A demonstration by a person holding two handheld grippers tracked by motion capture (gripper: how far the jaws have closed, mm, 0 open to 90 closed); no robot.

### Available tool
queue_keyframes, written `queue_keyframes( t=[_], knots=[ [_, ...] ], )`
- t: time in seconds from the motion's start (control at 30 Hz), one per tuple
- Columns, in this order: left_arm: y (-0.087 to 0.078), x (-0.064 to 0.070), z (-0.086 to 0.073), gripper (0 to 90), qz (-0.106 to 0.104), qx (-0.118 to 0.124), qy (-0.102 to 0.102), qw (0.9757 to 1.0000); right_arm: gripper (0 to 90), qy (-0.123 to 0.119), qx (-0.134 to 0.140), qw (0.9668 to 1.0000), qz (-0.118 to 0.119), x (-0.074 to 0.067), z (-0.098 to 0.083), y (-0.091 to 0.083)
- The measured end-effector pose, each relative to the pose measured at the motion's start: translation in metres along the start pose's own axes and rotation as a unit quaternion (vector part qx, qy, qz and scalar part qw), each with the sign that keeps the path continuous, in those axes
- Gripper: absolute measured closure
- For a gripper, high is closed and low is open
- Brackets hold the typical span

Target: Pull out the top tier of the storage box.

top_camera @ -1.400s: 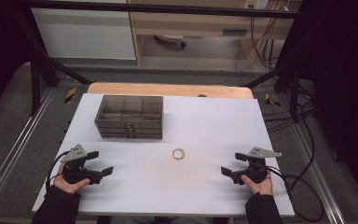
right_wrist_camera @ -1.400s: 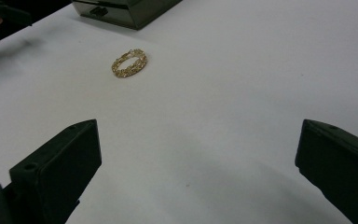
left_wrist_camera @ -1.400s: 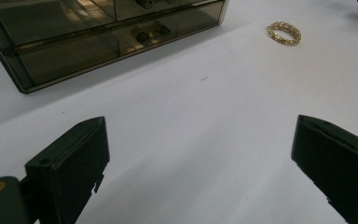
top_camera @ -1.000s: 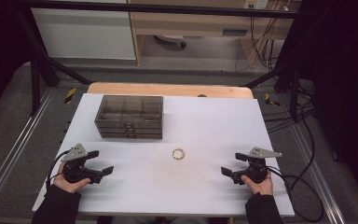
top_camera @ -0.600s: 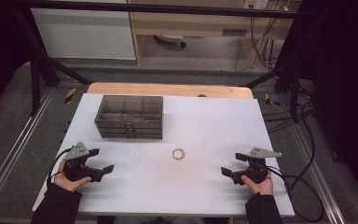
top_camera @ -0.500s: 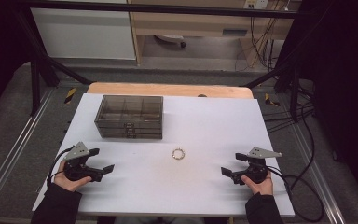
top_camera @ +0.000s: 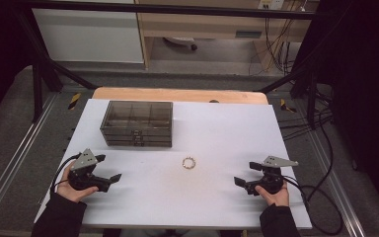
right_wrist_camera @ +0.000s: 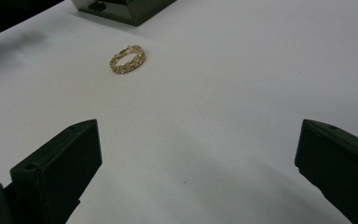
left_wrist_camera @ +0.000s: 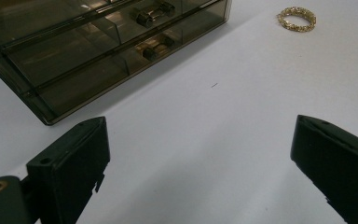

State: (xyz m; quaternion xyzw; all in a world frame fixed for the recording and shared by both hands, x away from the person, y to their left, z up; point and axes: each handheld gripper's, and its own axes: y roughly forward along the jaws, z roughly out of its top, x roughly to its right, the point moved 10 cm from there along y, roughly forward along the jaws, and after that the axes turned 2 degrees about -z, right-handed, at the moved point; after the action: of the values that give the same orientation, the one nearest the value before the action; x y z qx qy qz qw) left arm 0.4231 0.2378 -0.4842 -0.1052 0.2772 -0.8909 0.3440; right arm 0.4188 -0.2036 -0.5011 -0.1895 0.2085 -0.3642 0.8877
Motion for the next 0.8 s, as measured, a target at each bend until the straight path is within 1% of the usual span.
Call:
queue_keyframes(
  t=[0.1,0.13,0.17,0.27,0.3,0.37,0.43,0.5,0.6,0.63,0.7,0.73,0.77,0.8],
  knots=[
    [0.0,0.0,0.001,4.5,0.002,-0.002,0.006,1.0,0.9,-0.001,0.0,1.0,0.0,0.0,0.0,0.0],
    [0.0,0.001,0.001,4.5,0.003,-0.003,0.014,0.9999,0.9,0.0,-0.001,1.0,0.001,0.0,0.0,0.0],
    [0.0,0.001,0.001,4.5,0.003,-0.003,0.014,0.9999,0.9,0.0,-0.001,1.0,0.001,0.0,0.0,0.0],
    [0.001,0.002,0.002,4.5,0.008,-0.011,0.028,0.9995,0.9,-0.001,-0.001,1.0,0.0,0.0,0.0,0.0],
    [0.001,0.002,0.002,4.5,0.008,-0.011,0.028,0.9995,1.0,-0.002,-0.001,1.0,0.0,0.0,0.0,0.0],
    [0.002,0.003,0.003,4.5,0.011,-0.013,0.041,0.999,1.0,0.0,-0.002,1.0,-0.001,0.0,-0.001,0.0],
    [0.002,0.004,0.004,4.5,0.012,-0.014,0.048,0.9987,1.0,0.0,-0.004,1.0,0.0,0.0,-0.001,0.0],
    [0.002,0.004,0.005,4.5,0.013,-0.013,0.051,0.9985,1.0,0.0,-0.004,1.0,0.001,0.0,-0.001,0.0],
    [0.002,0.005,0.007,4.6,0.017,-0.015,0.063,0.9977,1.0,-0.001,-0.005,1.0,0.0,0.0,-0.001,0.0],
    [0.002,0.005,0.007,4.7,0.017,-0.015,0.063,0.9977,1.0,-0.001,-0.005,1.0,-0.001,0.0,-0.001,0.0],
    [0.002,0.005,0.008,4.8,0.02,-0.017,0.071,0.9971,1.0,-0.001,-0.005,1.0,-0.001,0.0,-0.001,0.0],
    [0.003,0.005,0.009,4.8,0.026,-0.02,0.083,0.996,1.0,-0.002,-0.005,1.0,-0.002,0.0,-0.001,0.001],
    [0.003,0.005,0.009,4.9,0.026,-0.02,0.083,0.996,1.0,-0.002,-0.005,1.0,-0.002,0.0,-0.001,0.001],
    [0.003,0.005,0.011,5.0,0.03,-0.02,0.093,0.995,1.0,-0.004,-0.006,1.0,-0.002,0.0,-0.002,0.001]
  ],
)
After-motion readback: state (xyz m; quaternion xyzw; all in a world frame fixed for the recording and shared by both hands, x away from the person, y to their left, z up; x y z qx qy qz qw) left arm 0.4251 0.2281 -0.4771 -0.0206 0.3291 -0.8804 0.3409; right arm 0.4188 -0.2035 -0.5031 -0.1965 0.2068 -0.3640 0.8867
